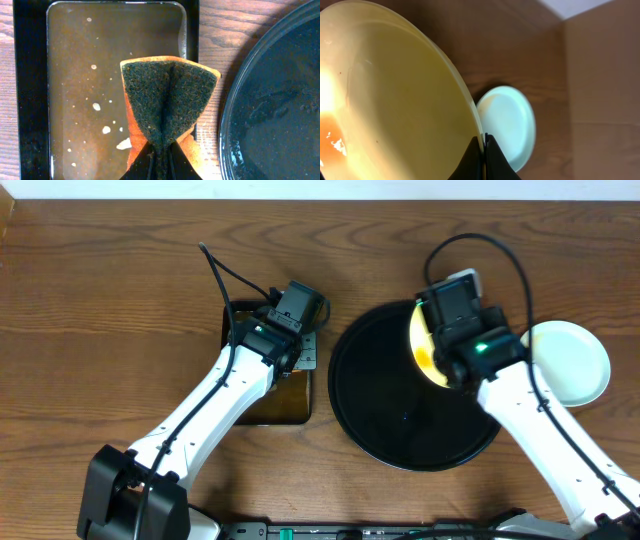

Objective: Clean dirty plates on tray and stack at the side
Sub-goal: 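Carry the yellow plate right and lower it onto the green stack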

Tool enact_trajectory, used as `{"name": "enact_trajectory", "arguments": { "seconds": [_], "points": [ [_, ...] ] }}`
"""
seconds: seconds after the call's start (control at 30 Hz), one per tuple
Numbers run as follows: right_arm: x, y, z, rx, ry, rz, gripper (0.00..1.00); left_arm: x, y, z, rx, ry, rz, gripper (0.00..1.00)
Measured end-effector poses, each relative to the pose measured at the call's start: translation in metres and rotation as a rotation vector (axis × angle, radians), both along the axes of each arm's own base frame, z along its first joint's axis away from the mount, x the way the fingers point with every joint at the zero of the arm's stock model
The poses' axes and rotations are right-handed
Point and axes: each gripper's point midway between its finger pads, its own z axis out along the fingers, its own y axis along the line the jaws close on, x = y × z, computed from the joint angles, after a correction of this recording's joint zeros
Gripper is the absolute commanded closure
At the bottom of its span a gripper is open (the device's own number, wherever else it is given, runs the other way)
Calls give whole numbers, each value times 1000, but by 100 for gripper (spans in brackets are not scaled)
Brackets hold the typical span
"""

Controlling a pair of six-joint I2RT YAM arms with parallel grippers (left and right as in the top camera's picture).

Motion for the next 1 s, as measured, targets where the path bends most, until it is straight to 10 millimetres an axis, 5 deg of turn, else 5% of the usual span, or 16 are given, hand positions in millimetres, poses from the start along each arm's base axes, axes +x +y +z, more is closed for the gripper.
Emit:
{"name": "enact_trajectory", "arguments": {
  "seconds": [0.27,0.7,1.0],
  "points": [
    [-5,18,23,-145,-87,27,99,0,0,0,0,0,0,92],
    [-5,15,25,-129,-117,-10,99,0,0,0,0,0,0,92],
    [-8,-45,-7,101,-44,-241,99,3,6,1,33,-17,14,92]
  ]
}}
